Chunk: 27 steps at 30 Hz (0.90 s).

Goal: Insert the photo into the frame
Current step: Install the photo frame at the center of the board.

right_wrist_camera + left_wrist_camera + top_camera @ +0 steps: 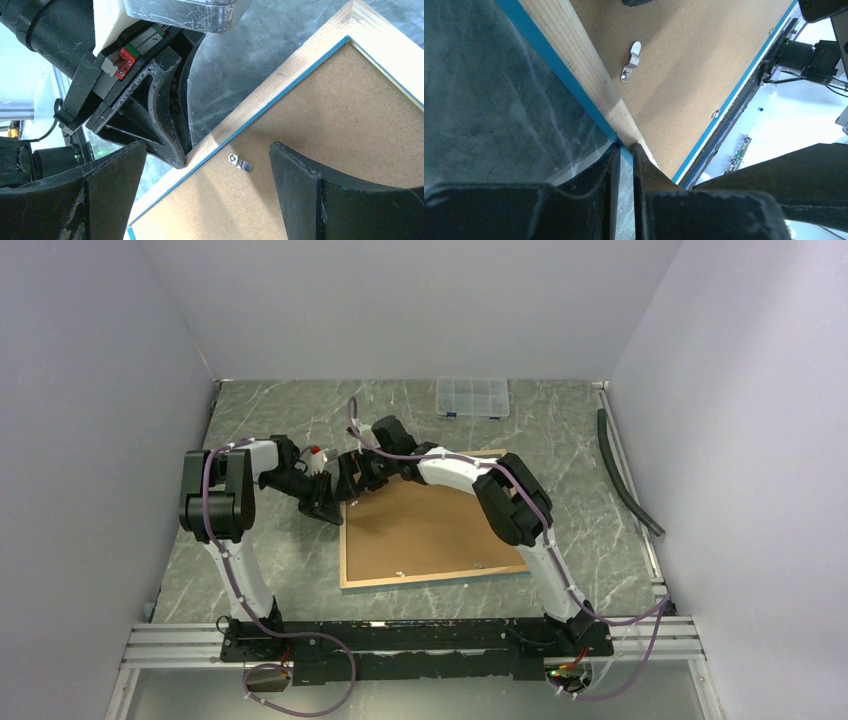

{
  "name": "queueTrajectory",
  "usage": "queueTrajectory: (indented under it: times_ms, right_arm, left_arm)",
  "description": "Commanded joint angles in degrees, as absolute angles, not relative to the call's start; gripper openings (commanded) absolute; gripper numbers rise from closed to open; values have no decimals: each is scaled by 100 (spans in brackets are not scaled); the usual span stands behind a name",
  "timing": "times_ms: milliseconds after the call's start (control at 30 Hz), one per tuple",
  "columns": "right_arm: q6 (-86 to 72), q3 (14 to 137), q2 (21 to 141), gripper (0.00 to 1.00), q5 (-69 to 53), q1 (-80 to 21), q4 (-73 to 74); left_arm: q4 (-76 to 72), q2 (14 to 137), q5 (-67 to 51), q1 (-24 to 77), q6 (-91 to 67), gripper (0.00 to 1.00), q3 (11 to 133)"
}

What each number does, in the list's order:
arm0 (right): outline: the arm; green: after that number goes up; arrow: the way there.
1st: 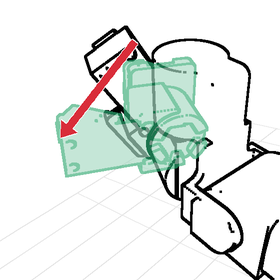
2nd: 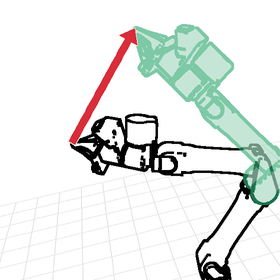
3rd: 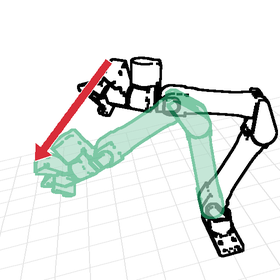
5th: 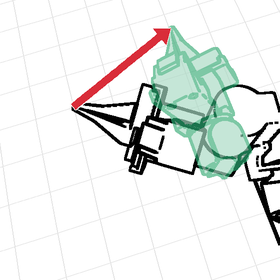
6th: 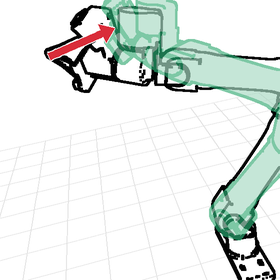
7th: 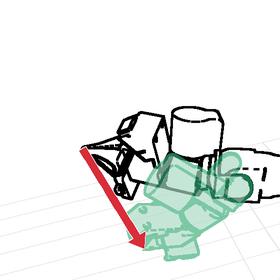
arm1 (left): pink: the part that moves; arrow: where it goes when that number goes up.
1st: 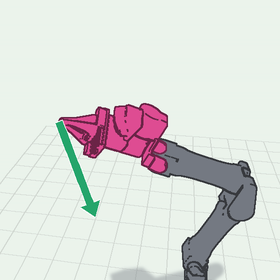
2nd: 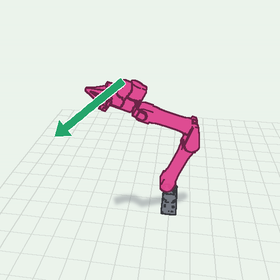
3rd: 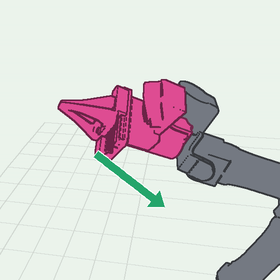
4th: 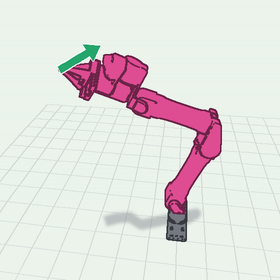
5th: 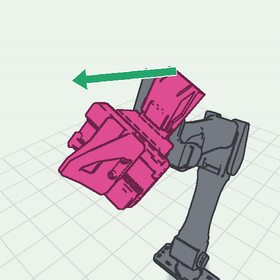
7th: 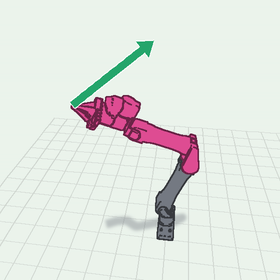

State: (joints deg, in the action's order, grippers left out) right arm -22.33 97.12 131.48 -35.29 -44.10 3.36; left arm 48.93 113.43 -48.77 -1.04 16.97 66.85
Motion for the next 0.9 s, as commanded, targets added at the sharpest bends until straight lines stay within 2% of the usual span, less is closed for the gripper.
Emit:
queueTrajectory:
  times_ms: [0, 300, 867]
  right_arm:
    - [-2250, 9592, 13111, 97, -3715, -4455, -53]
    - [-2249, 8989, 12776, 94, -3815, -4546, -273]
    - [-2276, 8659, 12415, 91, -3818, -4638, -220]
  left_arm:
    - [4667, 11470, -4694, -36, 1747, 11, 6630]
    - [4606, 11417, -4624, -37, 1736, 10, 6578]
    - [4641, 11318, -4595, -43, 1699, 8, 6631]
